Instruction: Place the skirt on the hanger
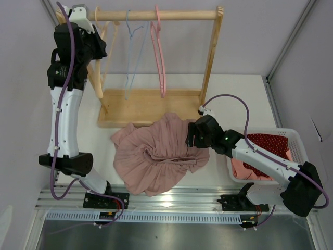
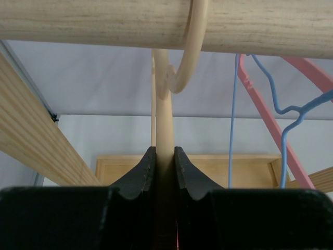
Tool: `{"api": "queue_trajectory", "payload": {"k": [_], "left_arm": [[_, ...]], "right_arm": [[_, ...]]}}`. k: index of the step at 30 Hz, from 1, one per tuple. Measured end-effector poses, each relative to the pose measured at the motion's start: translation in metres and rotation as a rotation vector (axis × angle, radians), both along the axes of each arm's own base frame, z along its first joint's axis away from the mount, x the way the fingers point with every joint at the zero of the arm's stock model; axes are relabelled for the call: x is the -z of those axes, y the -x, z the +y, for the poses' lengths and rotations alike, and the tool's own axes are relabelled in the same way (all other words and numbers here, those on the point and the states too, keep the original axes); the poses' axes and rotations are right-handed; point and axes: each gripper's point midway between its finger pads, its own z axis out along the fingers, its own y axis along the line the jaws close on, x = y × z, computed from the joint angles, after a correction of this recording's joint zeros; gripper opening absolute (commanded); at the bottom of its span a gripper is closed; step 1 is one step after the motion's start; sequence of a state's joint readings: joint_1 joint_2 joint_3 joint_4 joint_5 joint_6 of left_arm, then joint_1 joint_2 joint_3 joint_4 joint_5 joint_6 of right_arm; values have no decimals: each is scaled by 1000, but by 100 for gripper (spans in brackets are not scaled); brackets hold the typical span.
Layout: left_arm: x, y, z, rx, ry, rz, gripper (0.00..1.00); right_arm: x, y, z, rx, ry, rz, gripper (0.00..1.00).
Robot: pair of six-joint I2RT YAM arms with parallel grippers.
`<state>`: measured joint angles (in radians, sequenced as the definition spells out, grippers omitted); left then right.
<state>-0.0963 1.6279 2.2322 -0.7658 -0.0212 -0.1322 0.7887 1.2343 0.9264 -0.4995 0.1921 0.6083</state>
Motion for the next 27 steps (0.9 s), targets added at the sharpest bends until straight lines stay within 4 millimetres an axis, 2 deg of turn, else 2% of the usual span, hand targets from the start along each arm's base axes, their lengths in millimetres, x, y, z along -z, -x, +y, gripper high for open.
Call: {"api": "queue_trajectory", "payload": {"k": [3,12,27], "left_arm": [[-3,0,0,0,1,-7,0],[-13,1,0,-1,4,-39,0],[-16,4,0,0,5,-54,0]], "right_arm": [[-1,-1,0,1,-3,-3,70],[3,-2,2,-4,-1,6,70],[2,-5,4,-8,-13,2,70]]}}
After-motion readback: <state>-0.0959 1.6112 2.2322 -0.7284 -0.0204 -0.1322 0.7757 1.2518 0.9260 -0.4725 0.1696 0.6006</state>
